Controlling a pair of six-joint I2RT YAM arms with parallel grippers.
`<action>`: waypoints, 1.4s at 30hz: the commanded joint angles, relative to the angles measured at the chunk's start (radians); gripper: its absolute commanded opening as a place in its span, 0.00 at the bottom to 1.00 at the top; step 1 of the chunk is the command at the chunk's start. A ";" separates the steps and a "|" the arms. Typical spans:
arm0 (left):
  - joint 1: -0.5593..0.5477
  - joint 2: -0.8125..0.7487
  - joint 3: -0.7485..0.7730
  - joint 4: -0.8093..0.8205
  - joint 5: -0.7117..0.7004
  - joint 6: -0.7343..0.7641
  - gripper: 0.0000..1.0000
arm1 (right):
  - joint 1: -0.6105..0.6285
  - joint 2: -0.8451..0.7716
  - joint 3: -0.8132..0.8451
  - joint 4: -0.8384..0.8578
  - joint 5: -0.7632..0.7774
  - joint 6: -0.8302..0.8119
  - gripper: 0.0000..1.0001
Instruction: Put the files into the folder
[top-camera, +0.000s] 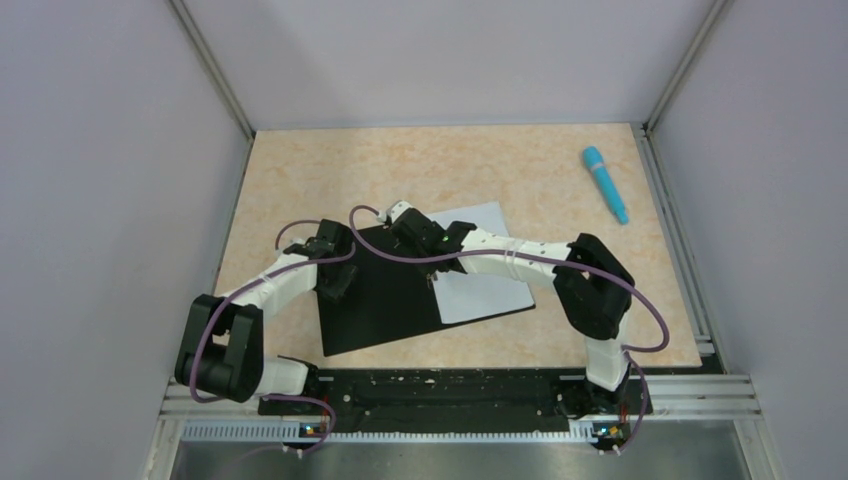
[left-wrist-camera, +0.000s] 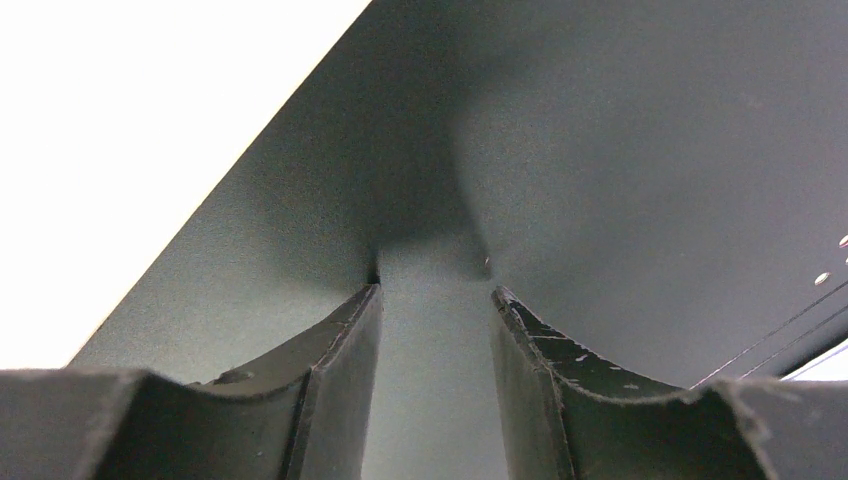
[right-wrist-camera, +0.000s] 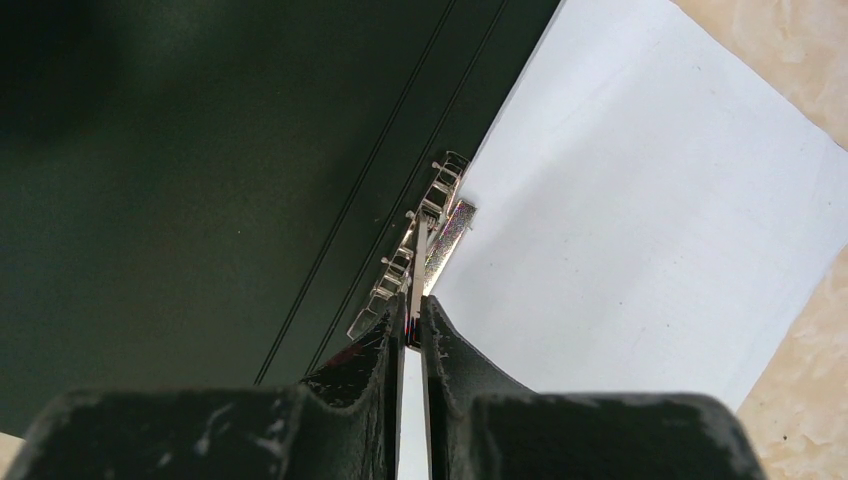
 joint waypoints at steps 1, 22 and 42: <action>0.004 0.067 -0.051 -0.023 0.023 -0.027 0.49 | -0.001 -0.064 0.052 -0.030 0.006 -0.009 0.10; 0.006 0.067 -0.052 -0.023 0.029 -0.031 0.49 | 0.004 -0.090 -0.027 -0.038 -0.009 0.025 0.00; 0.011 0.077 -0.046 -0.025 0.037 -0.033 0.49 | 0.015 -0.119 -0.189 -0.002 -0.061 0.088 0.00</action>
